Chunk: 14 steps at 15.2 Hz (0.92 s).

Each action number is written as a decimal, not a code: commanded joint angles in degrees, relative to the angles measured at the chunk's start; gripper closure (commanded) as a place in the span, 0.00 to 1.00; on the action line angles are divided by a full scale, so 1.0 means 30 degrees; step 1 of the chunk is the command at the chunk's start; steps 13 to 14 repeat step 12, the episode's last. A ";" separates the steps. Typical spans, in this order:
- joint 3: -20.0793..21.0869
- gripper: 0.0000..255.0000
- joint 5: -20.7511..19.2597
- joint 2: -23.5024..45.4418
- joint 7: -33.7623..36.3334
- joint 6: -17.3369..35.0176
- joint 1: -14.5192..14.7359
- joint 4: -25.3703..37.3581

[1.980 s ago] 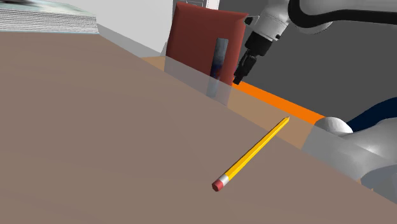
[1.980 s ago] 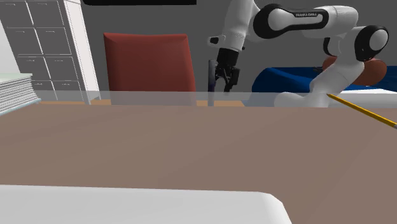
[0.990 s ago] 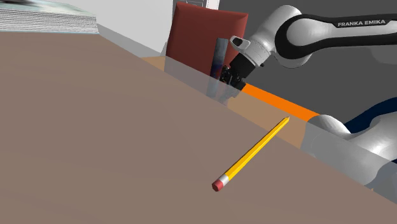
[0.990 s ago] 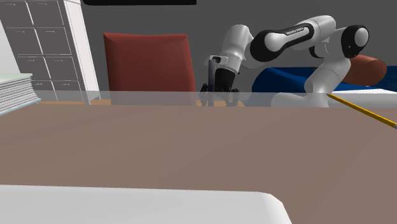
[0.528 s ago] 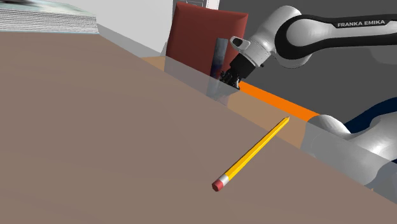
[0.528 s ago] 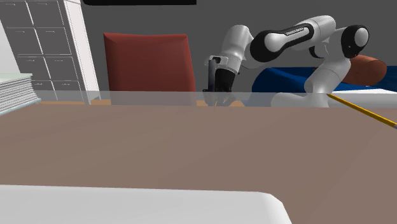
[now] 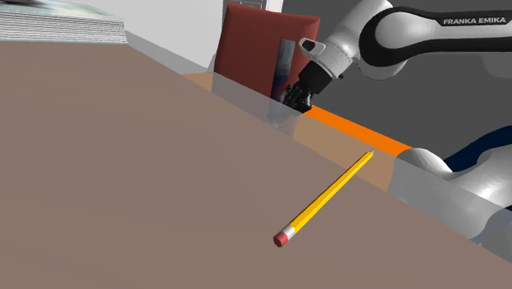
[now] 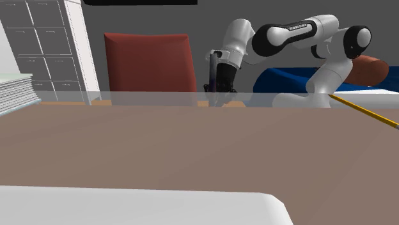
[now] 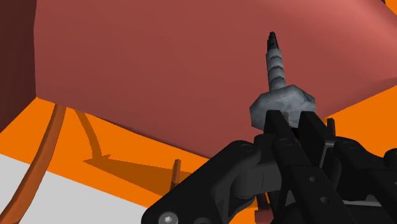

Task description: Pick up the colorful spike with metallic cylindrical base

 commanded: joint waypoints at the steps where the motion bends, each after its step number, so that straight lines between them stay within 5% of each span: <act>1: 0.0116 1.00 -0.0021 -0.0032 0.0199 -0.0514 0.0001 0.0500; 14: 0.0472 1.00 -0.0099 0.0064 0.0928 -0.2659 0.0055 0.2823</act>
